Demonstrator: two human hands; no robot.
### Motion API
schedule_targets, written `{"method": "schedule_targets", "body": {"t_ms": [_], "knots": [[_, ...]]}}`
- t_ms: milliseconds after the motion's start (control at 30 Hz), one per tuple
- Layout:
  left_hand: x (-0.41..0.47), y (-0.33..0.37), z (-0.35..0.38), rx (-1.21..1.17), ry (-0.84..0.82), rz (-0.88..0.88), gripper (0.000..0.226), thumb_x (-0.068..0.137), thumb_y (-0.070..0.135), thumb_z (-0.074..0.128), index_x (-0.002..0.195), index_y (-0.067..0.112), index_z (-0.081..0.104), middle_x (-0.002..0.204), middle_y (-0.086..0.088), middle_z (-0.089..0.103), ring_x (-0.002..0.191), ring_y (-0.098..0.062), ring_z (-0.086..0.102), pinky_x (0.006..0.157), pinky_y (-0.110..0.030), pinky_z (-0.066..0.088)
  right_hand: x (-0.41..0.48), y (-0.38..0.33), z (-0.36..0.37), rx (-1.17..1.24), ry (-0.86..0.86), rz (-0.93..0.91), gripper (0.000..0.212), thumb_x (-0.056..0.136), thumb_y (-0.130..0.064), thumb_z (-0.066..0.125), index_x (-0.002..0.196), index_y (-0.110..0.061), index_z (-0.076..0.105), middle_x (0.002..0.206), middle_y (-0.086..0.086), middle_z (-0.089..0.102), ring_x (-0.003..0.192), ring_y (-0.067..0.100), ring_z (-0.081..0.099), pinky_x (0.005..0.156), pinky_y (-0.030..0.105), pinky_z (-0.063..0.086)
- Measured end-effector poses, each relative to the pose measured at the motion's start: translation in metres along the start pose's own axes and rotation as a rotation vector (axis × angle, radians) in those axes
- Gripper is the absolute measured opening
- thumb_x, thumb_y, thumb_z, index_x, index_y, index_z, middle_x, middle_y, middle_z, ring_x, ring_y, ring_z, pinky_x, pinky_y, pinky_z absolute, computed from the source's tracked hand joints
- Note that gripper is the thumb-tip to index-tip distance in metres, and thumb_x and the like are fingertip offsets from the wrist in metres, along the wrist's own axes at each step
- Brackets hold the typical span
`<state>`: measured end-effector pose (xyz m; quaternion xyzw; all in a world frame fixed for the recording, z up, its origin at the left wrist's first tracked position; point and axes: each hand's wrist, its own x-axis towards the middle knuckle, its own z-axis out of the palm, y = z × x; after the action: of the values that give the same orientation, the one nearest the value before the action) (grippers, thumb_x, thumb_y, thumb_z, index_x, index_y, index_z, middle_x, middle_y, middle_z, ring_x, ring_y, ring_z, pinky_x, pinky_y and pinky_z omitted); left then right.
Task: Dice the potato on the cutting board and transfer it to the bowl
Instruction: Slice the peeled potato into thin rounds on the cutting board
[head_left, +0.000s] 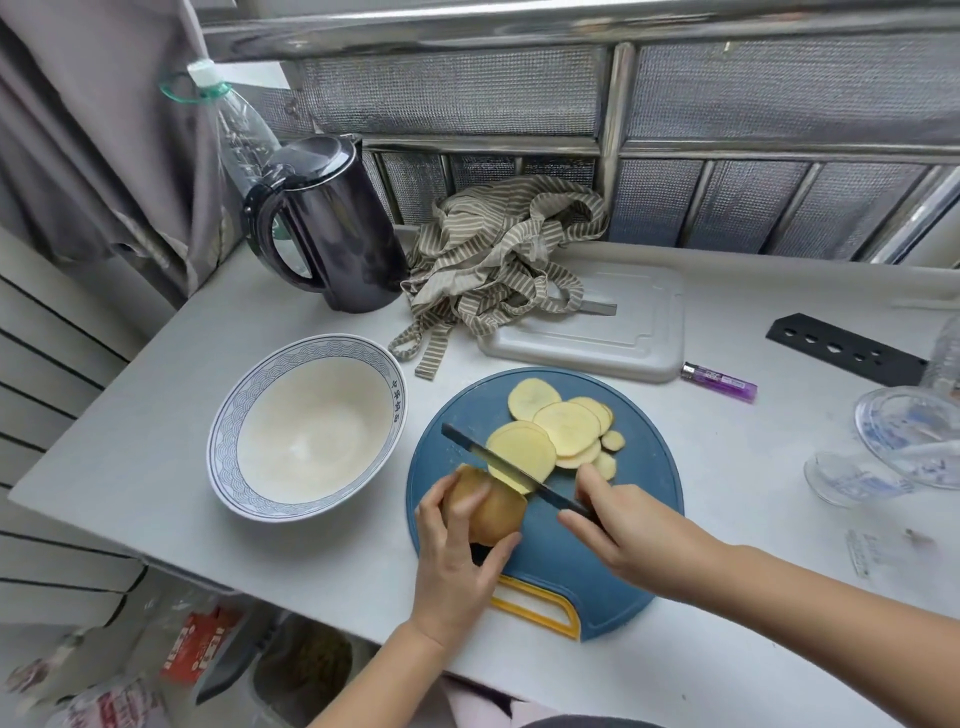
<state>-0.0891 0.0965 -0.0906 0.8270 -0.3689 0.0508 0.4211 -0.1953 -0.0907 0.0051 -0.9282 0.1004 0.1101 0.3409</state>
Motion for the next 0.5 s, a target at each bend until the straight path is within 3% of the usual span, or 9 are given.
{"method": "schedule_targets", "body": {"t_ms": [233, 500], "knots": [[-0.002, -0.001, 0.0, 0.055, 0.002, -0.024, 0.061, 0.078, 0.053, 0.062, 0.132, 0.045, 0.035, 0.126, 0.006, 0.032, 0.12, -0.009, 0.032, 0.096, -0.038, 0.045, -0.013, 0.003, 0.006, -0.029, -0.023, -0.036, 0.025, 0.1, -0.044, 0.036, 0.09, -0.024, 0.027, 0.068, -0.007, 0.044, 0.06, 0.017, 0.042, 0.063, 0.037, 0.04], [-0.009, 0.004, 0.001, 0.02, 0.011, -0.033, 0.058, 0.079, 0.051, 0.063, 0.13, 0.051, 0.034, 0.127, 0.016, 0.025, 0.124, -0.012, 0.034, 0.098, -0.041, 0.046, -0.024, 0.003, 0.0, -0.066, -0.048, -0.067, 0.028, 0.101, -0.042, 0.034, 0.081, -0.03, 0.019, 0.068, -0.005, 0.043, 0.064, 0.02, 0.04, 0.063, 0.033, 0.035]]}}
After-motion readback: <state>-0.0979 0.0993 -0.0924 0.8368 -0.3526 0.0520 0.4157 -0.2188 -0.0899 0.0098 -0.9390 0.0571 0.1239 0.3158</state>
